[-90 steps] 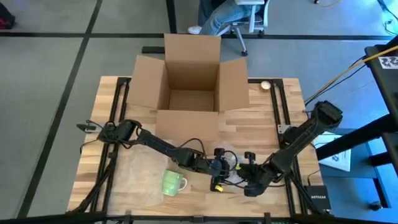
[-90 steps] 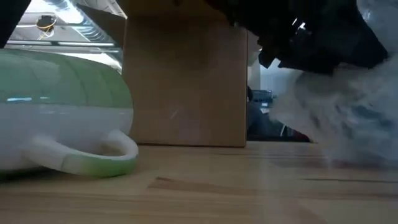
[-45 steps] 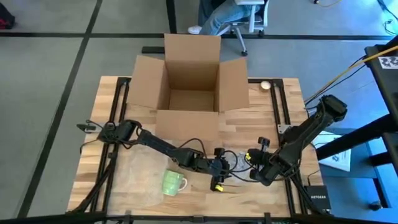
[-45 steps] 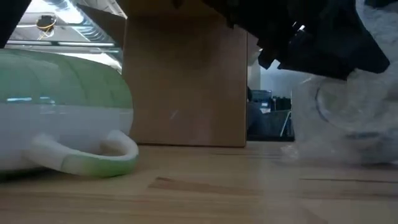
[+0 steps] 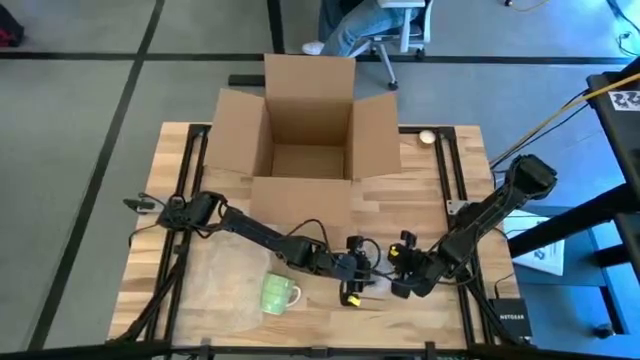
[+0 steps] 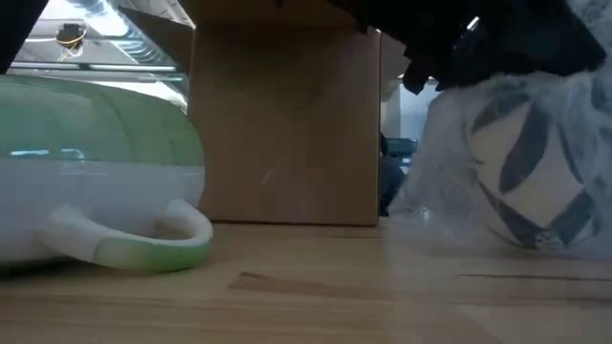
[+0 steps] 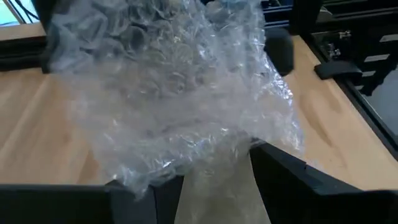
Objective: Wrap mug
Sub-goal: Wrap the blue mug with the right transparent bubble wrap
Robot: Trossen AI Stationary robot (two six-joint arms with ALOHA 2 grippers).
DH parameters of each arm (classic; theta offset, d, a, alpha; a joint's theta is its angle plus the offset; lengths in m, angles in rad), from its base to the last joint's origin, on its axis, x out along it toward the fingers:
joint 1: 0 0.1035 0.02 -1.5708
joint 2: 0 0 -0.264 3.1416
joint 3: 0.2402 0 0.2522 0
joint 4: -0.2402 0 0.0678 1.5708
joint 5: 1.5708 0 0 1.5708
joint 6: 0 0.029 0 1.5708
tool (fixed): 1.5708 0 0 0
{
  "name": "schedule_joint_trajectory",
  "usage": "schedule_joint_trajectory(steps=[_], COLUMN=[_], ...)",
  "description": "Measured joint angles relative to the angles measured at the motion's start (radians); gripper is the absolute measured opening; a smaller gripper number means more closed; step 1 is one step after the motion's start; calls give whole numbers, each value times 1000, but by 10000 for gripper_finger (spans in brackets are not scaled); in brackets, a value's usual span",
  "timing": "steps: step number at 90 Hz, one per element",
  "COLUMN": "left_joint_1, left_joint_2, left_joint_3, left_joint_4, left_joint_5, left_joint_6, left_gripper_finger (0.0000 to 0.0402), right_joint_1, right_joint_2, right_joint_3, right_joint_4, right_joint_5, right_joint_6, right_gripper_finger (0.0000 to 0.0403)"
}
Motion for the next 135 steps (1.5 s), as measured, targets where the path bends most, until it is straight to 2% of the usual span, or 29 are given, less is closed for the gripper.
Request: schedule_joint_trajectory(steps=[15, 24, 44, 57, 71, 83, 96, 121, 135], left_joint_1=[1, 4, 1, -2, -4, -4, -4, -4, -12], left_joint_2=[0, 0, -2, -2, -2, -2, -1, -1, -13], left_joint_3=[0, 2, 3, 1, 1, 0, 0, -1, -2], left_joint_4=[-14, -41, -69, -58, -57, -57, -57, -62, -80], left_joint_5=[2, 3, -2, -2, -2, -1, -1, 0, 0], left_joint_6=[-6, -25, -52, -52, -51, -52, -51, -61, -66], left_gripper_finger=[166, 166, 166, 166, 166, 166, 166, 166, 166], right_joint_1=[-7, -4, -4, -4, -4, -4, -13, -71, -84], right_joint_2=[54, 62, -17, -86, -171, -200, -156, -3, 35], right_joint_3=[0, 4, 77, 139, 205, 227, 227, 231, 233], right_joint_4=[130, 134, -64, -248, -362, -271, -187, -97, -83], right_joint_5=[-103, -152, -287, -316, -284, -144, -44, -50, -74], right_joint_6=[-59, -58, -33, -32, -36, -114, -219, -274, -277], right_gripper_finger=[0, 1, 1, 1, 1, 1, 1, 1, 1])
